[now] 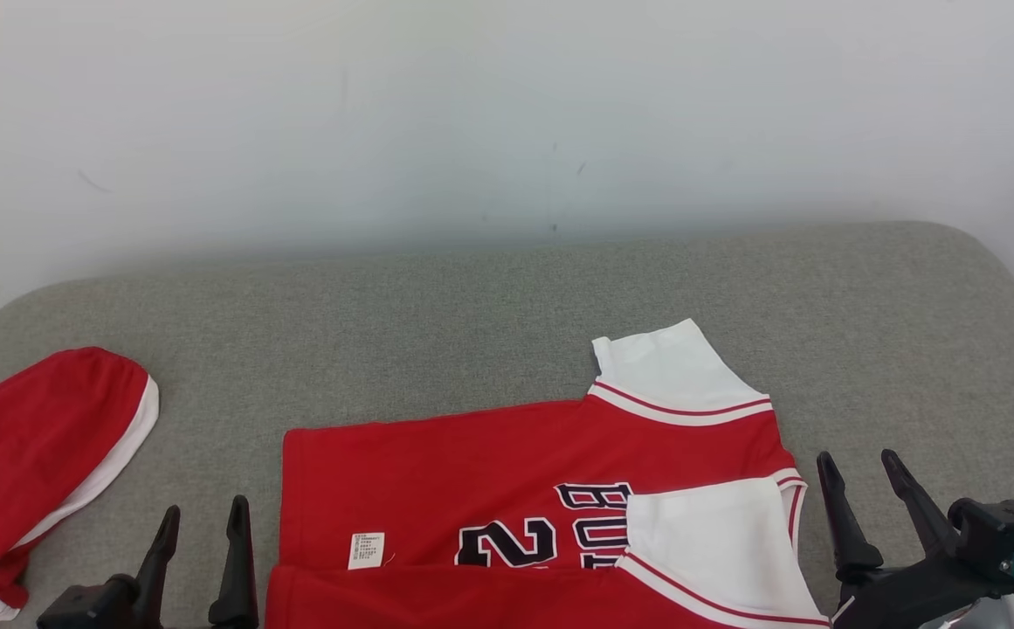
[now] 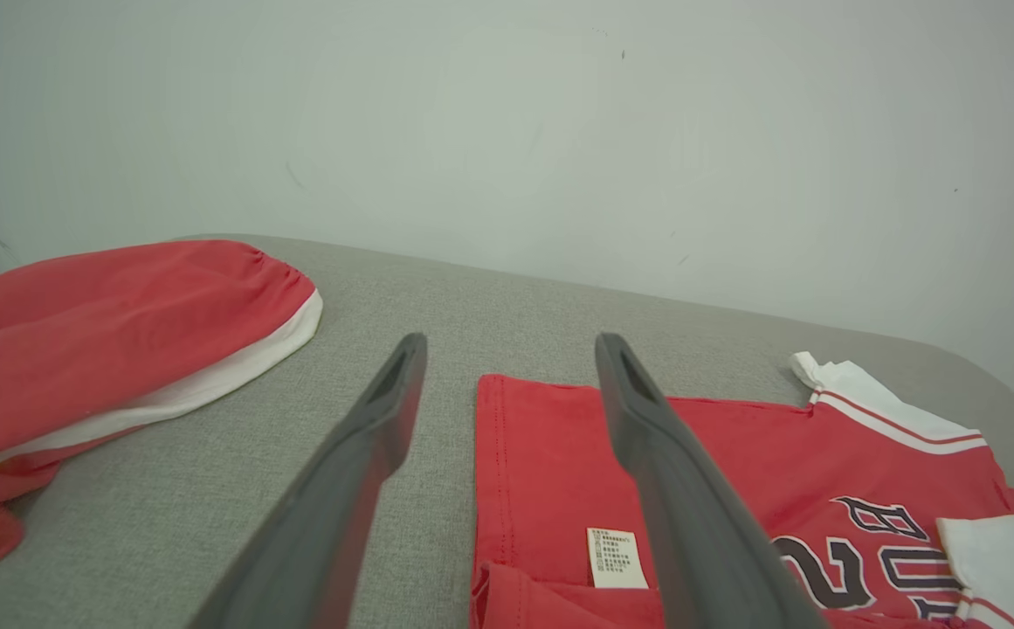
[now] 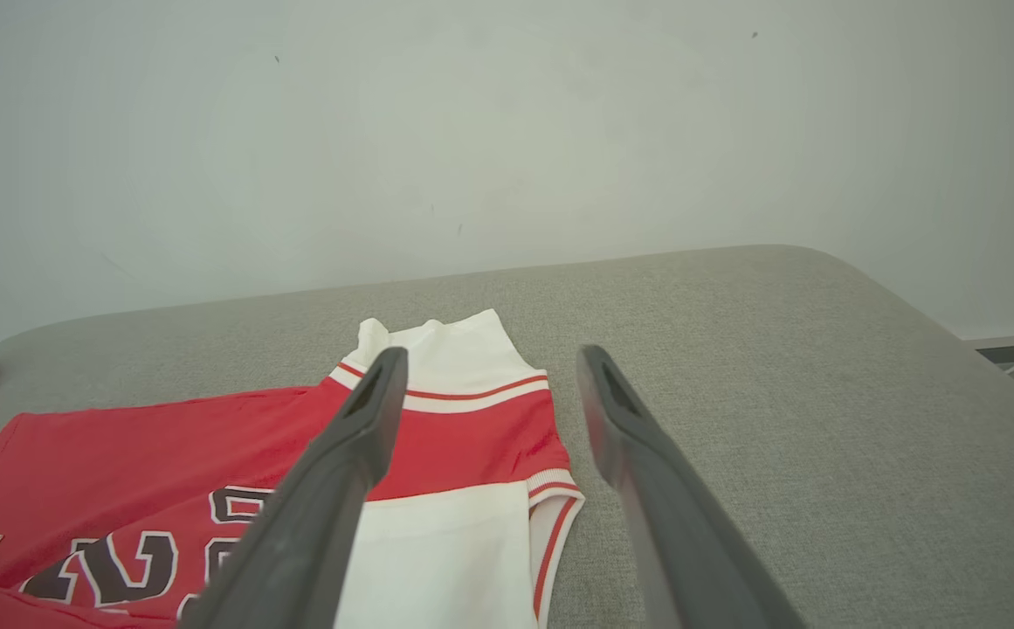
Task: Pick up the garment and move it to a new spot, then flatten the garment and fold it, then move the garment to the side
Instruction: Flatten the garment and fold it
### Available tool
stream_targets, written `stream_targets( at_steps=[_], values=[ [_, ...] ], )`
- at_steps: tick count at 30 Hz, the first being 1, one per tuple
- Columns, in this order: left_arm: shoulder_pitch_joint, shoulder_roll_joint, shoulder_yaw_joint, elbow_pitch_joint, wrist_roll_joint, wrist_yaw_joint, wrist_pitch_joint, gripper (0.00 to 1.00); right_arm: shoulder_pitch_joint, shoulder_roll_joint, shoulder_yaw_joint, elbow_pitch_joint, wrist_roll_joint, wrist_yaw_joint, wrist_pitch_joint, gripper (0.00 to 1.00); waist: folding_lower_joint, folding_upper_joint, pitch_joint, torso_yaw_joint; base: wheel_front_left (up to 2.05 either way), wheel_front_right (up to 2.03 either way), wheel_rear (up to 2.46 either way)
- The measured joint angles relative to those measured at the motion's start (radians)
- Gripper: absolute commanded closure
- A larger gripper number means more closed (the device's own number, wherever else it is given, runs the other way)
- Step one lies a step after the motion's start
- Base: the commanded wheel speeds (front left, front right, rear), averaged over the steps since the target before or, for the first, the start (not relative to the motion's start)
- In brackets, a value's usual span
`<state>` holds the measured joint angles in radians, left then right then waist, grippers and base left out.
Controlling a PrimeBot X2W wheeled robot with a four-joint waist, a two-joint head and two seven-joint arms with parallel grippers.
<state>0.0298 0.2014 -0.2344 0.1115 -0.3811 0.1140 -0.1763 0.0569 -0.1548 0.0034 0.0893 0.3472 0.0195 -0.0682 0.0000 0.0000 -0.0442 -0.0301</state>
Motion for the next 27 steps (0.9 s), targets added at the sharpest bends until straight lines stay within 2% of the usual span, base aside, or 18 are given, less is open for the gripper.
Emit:
stream_targets(
  at_steps=[12,19,21,27],
  values=[
    [-0.025,-0.012,0.009,0.015,-0.025,0.000,0.066,0.00,-0.023,-0.016,0.009,0.025,-0.006,0.007,0.018,0.00,0.0000,0.0000,0.012,0.012,0.00,0.00,0.00],
    [-0.129,-0.022,-0.003,0.065,-0.035,0.000,0.183,0.00,-0.138,-0.044,0.029,0.070,-0.009,0.010,0.131,0.00,0.0000,0.0000,0.046,0.021,0.00,0.00,0.00],
    [-0.183,-0.031,-0.005,0.086,-0.037,0.000,0.227,0.00,-0.200,-0.052,0.039,0.081,-0.007,0.025,0.171,0.00,0.0000,0.0000,0.063,0.023,0.00,0.00,0.00],
    [-0.365,-0.057,-0.061,0.177,-0.037,0.000,0.394,0.00,-0.343,-0.082,0.053,0.129,0.006,0.034,0.322,0.00,0.0001,0.0001,0.126,0.035,0.00,0.00,0.00]
  ],
)
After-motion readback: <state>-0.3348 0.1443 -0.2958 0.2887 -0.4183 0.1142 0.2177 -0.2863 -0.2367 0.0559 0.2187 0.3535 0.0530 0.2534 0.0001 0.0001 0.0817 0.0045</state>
